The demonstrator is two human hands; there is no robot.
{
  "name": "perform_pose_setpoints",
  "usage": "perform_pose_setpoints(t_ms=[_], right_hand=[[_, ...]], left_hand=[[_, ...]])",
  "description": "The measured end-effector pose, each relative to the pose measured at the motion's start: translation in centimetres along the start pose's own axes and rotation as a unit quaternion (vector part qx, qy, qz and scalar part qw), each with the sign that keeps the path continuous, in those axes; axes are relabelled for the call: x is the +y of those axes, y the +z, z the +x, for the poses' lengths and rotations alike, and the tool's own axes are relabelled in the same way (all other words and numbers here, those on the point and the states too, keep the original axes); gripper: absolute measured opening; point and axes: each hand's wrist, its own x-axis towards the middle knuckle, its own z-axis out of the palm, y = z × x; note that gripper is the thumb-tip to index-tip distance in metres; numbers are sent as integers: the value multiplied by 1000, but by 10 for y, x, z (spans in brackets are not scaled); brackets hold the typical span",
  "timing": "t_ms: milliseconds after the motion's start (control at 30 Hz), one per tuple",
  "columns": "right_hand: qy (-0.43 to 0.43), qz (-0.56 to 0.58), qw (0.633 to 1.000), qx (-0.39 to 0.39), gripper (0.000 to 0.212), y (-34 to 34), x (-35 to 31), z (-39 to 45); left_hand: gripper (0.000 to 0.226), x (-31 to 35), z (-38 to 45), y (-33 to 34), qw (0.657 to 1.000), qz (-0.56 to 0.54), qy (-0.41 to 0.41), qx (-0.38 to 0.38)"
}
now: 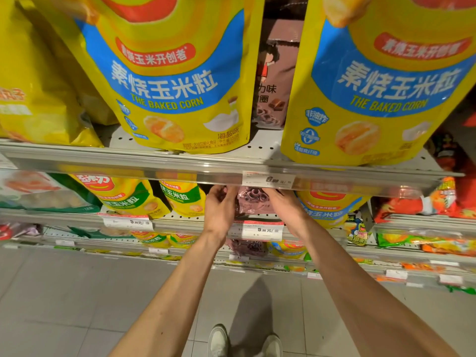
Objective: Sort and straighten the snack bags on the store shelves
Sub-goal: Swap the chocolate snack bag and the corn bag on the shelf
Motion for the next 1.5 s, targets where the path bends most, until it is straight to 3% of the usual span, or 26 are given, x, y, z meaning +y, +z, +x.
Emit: perform_pose_setpoints(t_ms=[33,100,200,333,433,467,533,667,767,967,1133,1333,1500], right_hand=[[-9,6,1000,-1,13,0,-1,-4],[-29,-2,999,-14,38,-1,-1,-11],[4,-6,1000,-17,76,-6,3,-20],[35,26,998,-34,67,-16,11,-39],[34,56,997,-47,23,-11,16,-58],[38,70,996,-49,22,-8,21,-62],[52,100,993,-42,32,-1,30,-70],[51,110,992,-22,41,3,39,-84],[66,80,995,-17,53,6,34,-99],[83,44,996,12,33,25,27,-127],[56,35,997,49,36,35,27,-144],[12,30,998,58,33,32,6,-180],[-38,7,998,48,23,17,-12,-209]], left_hand=[[13,0,-4,1,1000,20,20,2],[26,-6,-10,1,998,45,40,12],[51,-16,-13,-4,1000,17,-17,-8],[48,-3,-29,-13,996,6,-72,-61],[68,2,-36,-16,993,12,-91,-75],[77,2,-39,-17,993,21,-87,-78],[84,-1,-43,-18,993,42,-77,-79],[43,-8,-58,-27,992,32,-39,-113],[41,-16,-69,-37,991,26,-18,-133],[61,-27,-76,-58,987,74,1,-143],[63,-19,-89,-66,991,9,3,-134],[35,3,-124,-79,988,-21,15,-152],[33,28,-165,-77,987,-44,55,-146]])
